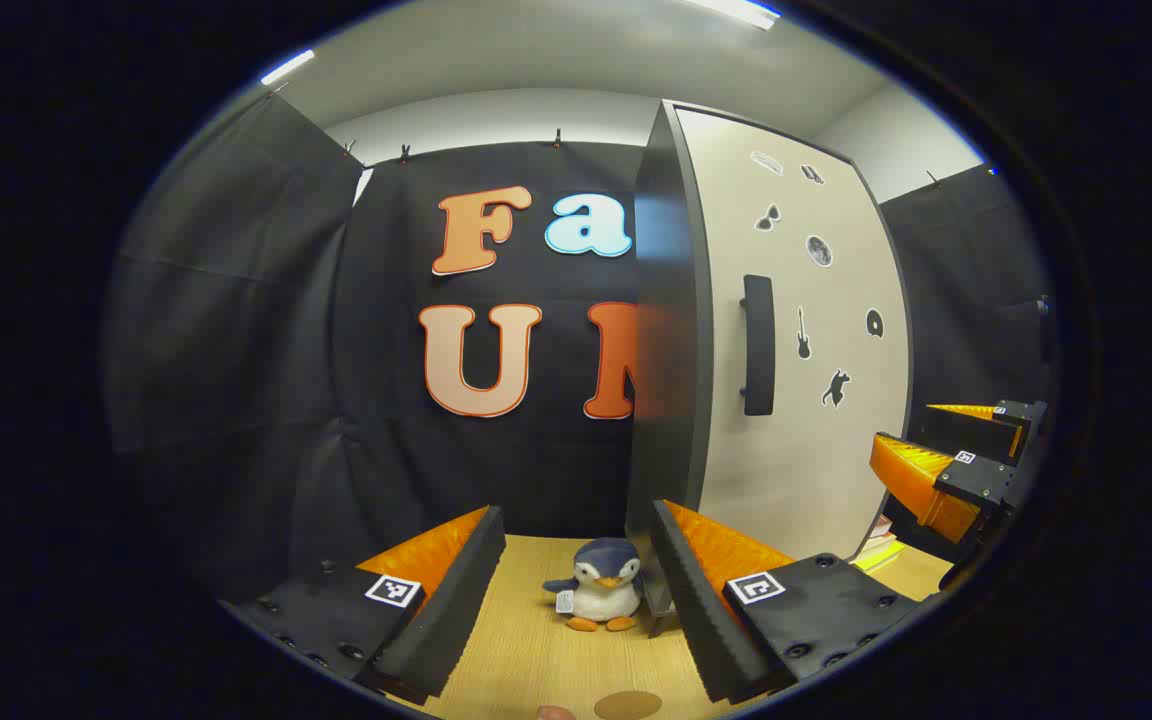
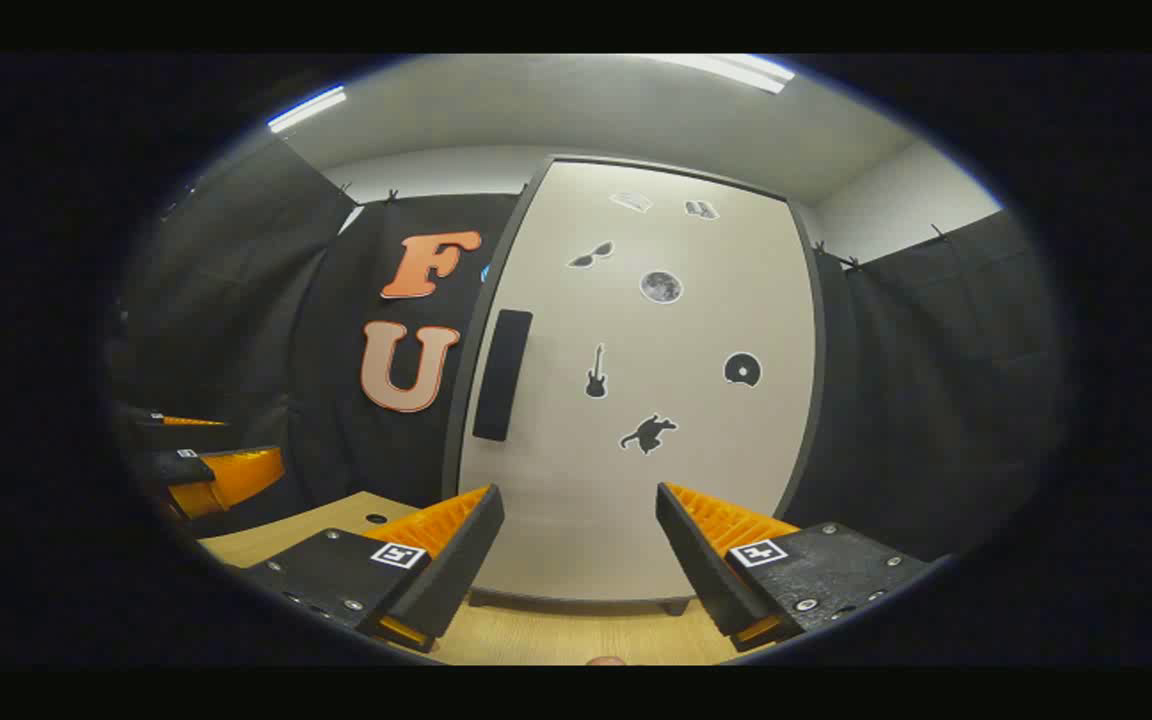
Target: Open the cabinet door with the right hand, grasp the bottle in the cabinet with the left hand and place it on the coaster, then close the cabinet door with the right hand.
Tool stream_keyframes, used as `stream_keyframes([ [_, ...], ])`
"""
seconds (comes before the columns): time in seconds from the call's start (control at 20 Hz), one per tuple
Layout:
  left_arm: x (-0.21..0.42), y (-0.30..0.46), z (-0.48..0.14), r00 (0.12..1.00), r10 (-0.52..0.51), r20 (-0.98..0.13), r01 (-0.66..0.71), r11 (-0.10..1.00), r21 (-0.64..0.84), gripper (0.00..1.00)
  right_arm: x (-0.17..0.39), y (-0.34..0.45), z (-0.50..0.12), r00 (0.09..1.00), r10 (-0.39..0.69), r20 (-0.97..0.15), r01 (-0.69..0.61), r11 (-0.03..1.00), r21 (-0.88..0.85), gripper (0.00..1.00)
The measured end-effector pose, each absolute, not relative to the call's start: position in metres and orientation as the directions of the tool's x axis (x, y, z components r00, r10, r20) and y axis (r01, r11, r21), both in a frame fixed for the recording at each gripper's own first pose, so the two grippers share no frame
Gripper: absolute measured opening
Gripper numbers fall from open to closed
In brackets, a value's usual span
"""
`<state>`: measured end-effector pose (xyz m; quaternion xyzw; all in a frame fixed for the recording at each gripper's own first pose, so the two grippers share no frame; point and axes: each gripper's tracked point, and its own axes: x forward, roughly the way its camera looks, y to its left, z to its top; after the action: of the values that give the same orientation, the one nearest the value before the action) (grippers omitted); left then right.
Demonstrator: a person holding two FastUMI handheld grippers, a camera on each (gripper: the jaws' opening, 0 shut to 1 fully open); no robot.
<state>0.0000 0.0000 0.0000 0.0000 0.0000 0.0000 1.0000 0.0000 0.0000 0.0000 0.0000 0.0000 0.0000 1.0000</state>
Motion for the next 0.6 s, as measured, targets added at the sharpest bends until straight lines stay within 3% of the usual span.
stream_keyframes([
  [0.6, -0.006, 0.010, 0.015, 0.999, -0.026, 0.034, 0.026, 0.999, 0.019, 0.96, -0.009, 0.027, 0.004, 1.000, 0.010, -0.001, -0.010, 1.000, 0.022, 0.95],
])
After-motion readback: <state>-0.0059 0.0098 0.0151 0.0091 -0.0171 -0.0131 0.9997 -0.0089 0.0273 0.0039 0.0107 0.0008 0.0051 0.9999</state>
